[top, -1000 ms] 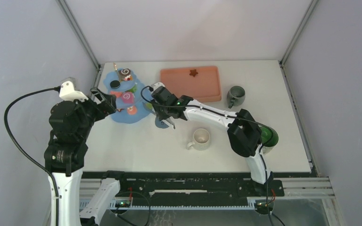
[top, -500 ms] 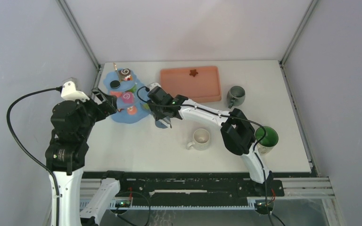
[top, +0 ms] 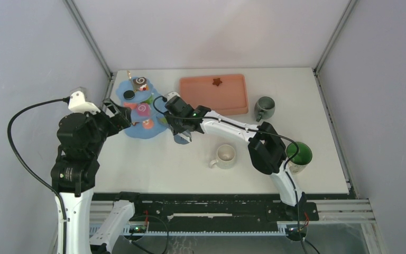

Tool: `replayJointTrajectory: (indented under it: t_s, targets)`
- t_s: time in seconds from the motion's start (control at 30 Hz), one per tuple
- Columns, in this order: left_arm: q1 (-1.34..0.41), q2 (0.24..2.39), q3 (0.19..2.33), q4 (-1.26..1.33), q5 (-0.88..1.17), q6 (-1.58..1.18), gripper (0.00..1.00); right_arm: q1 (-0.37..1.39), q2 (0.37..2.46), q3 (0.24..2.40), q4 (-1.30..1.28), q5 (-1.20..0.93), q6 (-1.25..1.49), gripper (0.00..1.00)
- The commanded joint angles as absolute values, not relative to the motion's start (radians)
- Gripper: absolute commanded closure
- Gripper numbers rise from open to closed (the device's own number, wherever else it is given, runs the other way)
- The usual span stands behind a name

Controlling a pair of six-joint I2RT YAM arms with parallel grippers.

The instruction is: Serve the afternoon tea

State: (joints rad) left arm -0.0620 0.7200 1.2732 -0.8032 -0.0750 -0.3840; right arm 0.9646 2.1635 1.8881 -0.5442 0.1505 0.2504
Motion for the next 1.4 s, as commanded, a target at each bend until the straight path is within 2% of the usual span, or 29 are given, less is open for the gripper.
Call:
replayJointTrajectory:
  t_s: [0.0, 0.33, 0.7, 0.87, 1.0, 1.1, 1.13, 1.37]
  targets:
    - [-0.052, 0.721, 1.257, -0.771, -0.067, -0.372, 0.14, 0.98, 2.131, 1.933, -0.518, 0.152, 0.241, 0.5]
    - [-0.052, 0.714, 1.267, -0.78, -0.067, -0.366, 0.14, 0.989, 2.088, 1.917, -0.513, 0.175, 0.234, 0.49]
    - [-0.052, 0.707, 1.264, -0.785, -0.071, -0.37, 0.14, 0.986, 1.916, 1.743, -0.432, 0.222, 0.26, 0.51]
    - [-0.051, 0.703, 1.265, -0.787, -0.071, -0.371, 0.14, 0.971, 1.798, 1.622, -0.408, 0.271, 0.279, 0.63]
    - [-0.052, 0.703, 1.26, -0.783, -0.071, -0.374, 0.14, 0.926, 1.668, 1.486, -0.385, 0.273, 0.313, 0.77]
    - [-0.052, 0.709, 1.254, -0.773, -0.061, -0.379, 0.14, 0.887, 1.582, 1.411, -0.377, 0.269, 0.322, 0.93]
    - [-0.052, 0.711, 1.253, -0.769, -0.058, -0.383, 0.14, 0.873, 1.556, 1.397, -0.38, 0.275, 0.322, 0.96]
    - [-0.052, 0.716, 1.255, -0.769, -0.041, -0.38, 0.14, 0.689, 1.386, 1.317, -0.389, 0.366, 0.304, 0.94]
